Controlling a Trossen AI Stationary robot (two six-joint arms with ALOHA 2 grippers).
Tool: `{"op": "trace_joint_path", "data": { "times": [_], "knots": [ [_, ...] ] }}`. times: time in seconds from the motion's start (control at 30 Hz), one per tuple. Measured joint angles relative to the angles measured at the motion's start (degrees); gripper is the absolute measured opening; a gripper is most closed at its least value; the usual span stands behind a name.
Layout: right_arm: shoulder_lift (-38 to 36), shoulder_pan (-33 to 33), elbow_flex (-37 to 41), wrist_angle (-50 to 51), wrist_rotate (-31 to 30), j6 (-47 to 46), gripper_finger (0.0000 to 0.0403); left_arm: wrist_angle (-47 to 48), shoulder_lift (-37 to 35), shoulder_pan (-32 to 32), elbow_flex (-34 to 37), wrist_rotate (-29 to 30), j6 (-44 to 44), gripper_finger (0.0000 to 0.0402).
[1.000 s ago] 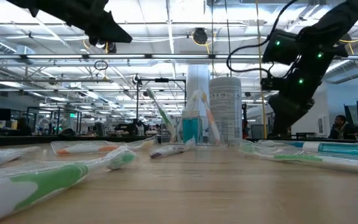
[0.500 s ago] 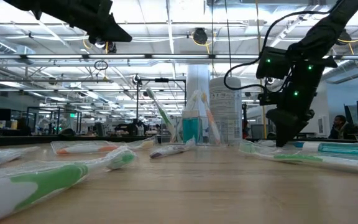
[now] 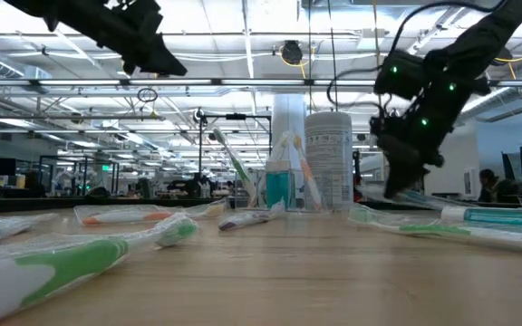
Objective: Pick & Place toothbrushing station
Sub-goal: Put the blue toothbrush into the transparent organizer
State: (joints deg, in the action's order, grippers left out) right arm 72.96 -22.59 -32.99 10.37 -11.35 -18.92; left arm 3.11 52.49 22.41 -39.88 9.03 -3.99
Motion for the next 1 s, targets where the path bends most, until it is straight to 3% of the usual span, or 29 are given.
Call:
{"op": "trace_joint_path", "data": {
  "times": [0.27, 0.47, 0.7, 1.0],
  "knots": [
    [-8.5, 0.3, 0.0, -24.2, 1.1, 4.0, 0.0009, 5.4, 0.0, -0.2, 0.0, -0.2, 4.4, 0.0042],
    [-8.7, 1.9, -0.1, -49.0, 5.7, 9.8, 0.0019, 5.8, 0.0, -1.8, 0.0, -0.2, 4.5, 0.0042],
    [2.7, 4.7, -0.2, -74.9, 5.5, 19.6, 0.0009, 5.8, 0.0, -4.4, 0.0, -0.2, 4.3, 0.0042],
    [20.4, 4.9, -0.1, -84.2, -3.9, 17.7, 0.0009, 3.0, 0.0, -5.0, 0.0, 0.0, 0.8, 0.0042]
  ]
}}
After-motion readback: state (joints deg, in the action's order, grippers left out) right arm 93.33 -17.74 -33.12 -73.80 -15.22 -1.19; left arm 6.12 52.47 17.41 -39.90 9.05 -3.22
